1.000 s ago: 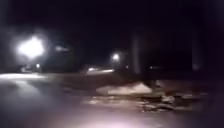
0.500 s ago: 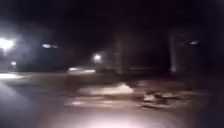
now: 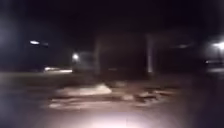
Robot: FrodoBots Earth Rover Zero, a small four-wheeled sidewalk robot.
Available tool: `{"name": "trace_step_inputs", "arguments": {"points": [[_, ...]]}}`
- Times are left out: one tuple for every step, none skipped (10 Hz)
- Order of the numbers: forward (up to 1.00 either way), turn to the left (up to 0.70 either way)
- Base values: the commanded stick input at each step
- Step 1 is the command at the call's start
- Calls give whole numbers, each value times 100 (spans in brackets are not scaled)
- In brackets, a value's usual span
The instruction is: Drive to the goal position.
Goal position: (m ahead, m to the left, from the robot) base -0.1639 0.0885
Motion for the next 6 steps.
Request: {"name": "trace_step_inputs", "arguments": {"points": [[0, -100], [0, -100], [0, -100], [0, -100], [0, -100], [0, -100]]}}
